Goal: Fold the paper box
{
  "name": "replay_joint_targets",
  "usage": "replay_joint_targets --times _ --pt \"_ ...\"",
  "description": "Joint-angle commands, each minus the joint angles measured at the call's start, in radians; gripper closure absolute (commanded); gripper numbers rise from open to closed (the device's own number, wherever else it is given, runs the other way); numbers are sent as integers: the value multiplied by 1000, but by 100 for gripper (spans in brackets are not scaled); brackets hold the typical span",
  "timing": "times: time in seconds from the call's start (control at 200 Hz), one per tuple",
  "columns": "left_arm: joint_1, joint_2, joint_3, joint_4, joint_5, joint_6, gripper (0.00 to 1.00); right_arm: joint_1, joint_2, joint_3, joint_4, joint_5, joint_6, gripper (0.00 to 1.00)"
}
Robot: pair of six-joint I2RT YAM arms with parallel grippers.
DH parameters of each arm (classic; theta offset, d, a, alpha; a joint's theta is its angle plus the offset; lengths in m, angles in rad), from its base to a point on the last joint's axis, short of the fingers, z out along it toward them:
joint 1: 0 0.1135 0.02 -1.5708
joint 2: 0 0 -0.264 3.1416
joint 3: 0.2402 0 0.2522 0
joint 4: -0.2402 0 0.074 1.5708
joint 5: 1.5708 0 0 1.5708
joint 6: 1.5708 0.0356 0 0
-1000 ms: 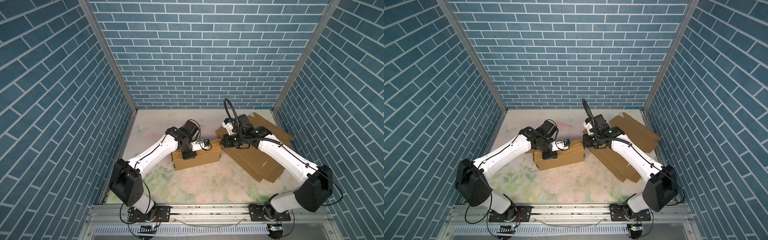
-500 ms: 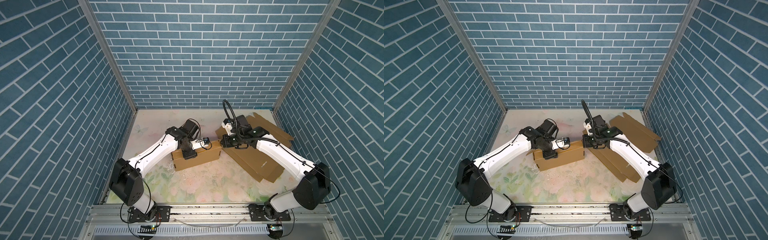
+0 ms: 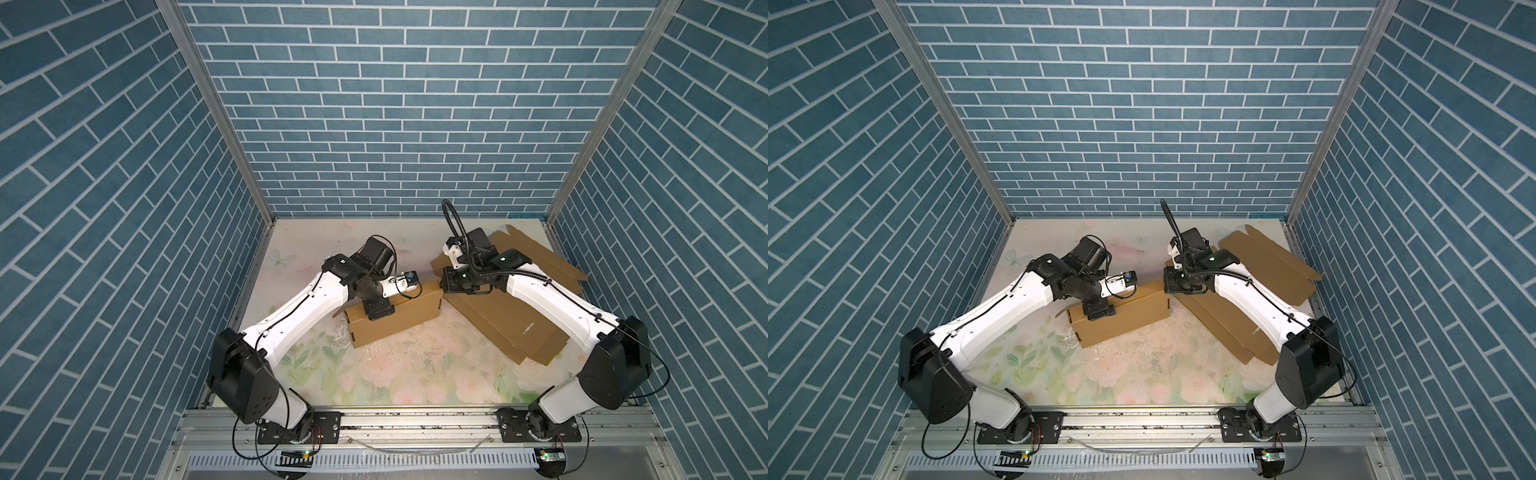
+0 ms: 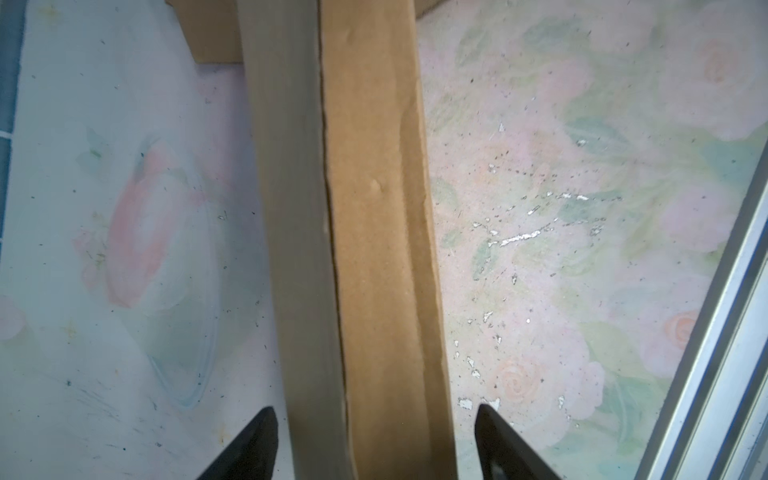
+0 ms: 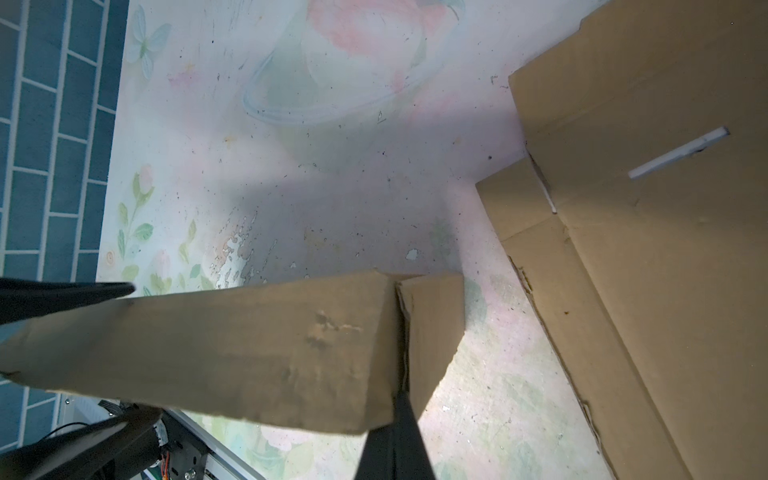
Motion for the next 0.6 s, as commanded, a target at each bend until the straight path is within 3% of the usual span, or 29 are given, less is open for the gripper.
replay_joint_targets --times 0.0,0.25,0.45,0.595 --pt "1 -63 15 7 39 -51 23 2 32 29 -87 38 61 100" --pt "0 -249 -47 63 -82 -237 25 -2 30 41 -103 45 97 100" --pt "20 -378 -104 -47 -145 -416 37 -13 11 32 -106 57 124 100" --pt "43 -473 -158 -123 -126 -531 38 -12 1 23 -100 57 140 100"
